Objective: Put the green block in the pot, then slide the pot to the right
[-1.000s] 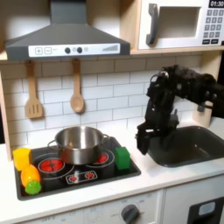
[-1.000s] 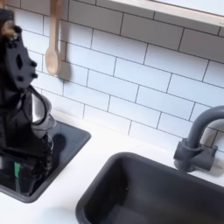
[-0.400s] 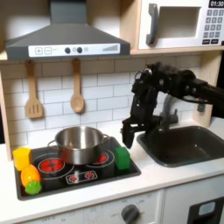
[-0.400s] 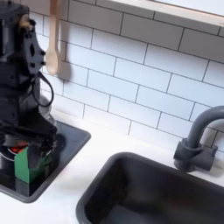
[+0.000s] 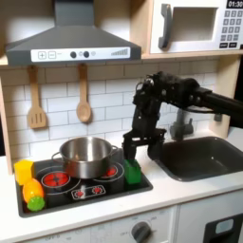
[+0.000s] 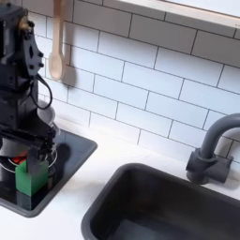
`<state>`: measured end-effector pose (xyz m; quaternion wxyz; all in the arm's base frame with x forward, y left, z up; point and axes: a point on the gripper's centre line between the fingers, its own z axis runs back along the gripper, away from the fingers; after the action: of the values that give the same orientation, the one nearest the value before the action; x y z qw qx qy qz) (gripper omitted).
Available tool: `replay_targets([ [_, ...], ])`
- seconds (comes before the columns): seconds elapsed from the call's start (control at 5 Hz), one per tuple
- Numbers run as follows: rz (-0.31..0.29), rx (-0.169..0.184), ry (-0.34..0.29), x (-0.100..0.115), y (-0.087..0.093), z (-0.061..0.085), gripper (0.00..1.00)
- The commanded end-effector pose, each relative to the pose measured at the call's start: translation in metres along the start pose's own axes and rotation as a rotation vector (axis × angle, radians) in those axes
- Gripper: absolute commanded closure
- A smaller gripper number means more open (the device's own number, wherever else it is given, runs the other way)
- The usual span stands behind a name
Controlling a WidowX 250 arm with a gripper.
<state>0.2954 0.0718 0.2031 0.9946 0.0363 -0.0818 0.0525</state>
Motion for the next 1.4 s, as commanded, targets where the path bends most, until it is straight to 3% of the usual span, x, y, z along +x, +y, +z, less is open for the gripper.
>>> replay_targets([
  [0.0,-0.012,-0.008,-0.001,0.014,-0.002,-0.013,0.00],
  [0.8,-0.006,-0.010,0.028,0.022,-0.005,-0.036,0.00],
  [1.2,-0.035,-0.017,0.078,0.022,-0.011,-0.056,0.00],
])
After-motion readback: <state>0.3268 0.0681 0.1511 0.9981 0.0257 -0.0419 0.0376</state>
